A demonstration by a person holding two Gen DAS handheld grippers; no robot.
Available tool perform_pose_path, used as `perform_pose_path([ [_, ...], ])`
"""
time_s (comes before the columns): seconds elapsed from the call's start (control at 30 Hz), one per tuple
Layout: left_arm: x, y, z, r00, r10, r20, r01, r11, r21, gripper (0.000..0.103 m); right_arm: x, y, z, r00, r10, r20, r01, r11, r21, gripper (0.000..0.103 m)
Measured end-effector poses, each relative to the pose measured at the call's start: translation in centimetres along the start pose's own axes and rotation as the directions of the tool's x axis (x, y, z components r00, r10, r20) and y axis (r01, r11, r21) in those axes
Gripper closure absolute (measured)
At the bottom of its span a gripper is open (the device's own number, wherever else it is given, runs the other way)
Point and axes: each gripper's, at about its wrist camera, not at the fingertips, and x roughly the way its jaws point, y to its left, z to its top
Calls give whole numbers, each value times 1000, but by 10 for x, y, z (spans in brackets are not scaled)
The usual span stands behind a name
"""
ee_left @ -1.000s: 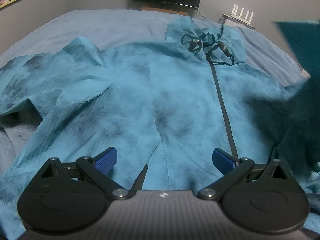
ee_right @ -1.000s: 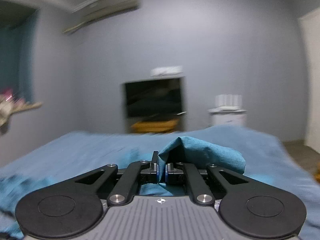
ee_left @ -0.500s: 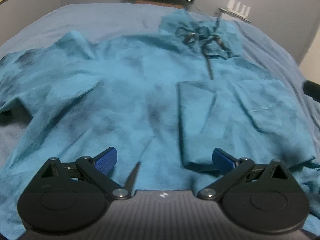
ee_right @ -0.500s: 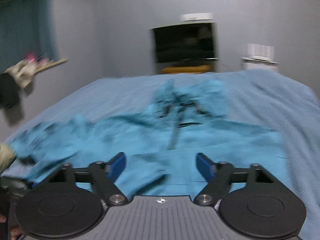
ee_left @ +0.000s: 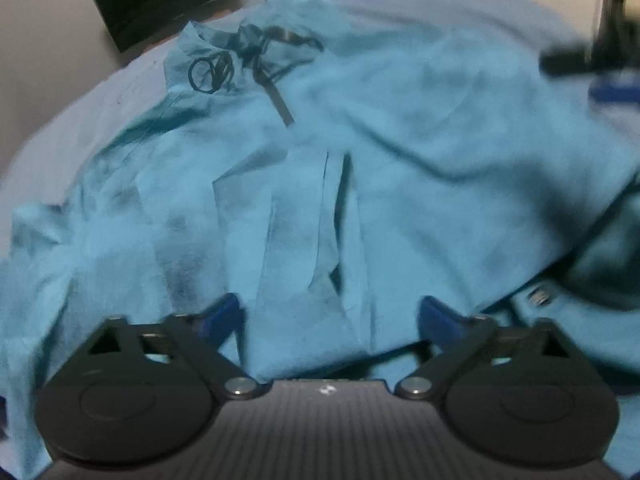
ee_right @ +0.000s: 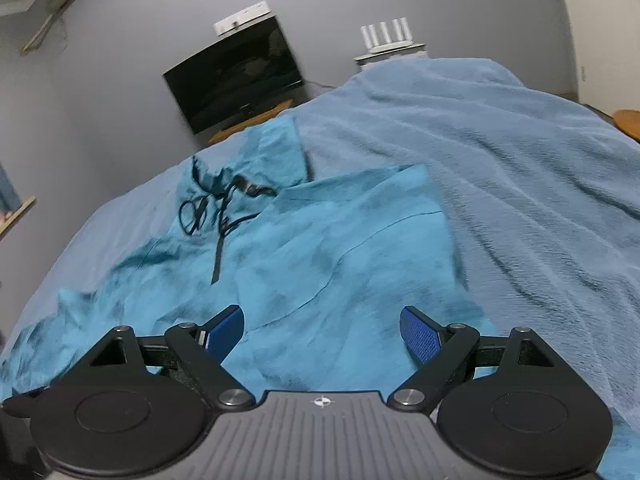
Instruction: Fold large clothes
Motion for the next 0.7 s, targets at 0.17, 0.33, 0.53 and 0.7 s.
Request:
perform_pose_path([
  [0.17, -8, 66, -10, 997, 29, 67, -5, 941, -339, 21, 13, 5, -1, 1000, 8, -29, -8, 1000, -12, 16],
  [0.33, -17, 148, -41, 993, 43, 108, 41, 739, -672, 22, 16, 8, 0, 999, 17, -43, -17, 1000, -12, 16],
  [0.53, -8, 160, -50, 989, -57, 134, 137, 676, -724, 23, 20, 14, -2, 998, 21, -64, -24, 999, -37, 16],
  [0.7, 0, 144, -39, 994, -56, 99, 107, 751, -652, 27, 21, 16, -4, 997, 18, -72, -21, 999, -47, 16],
])
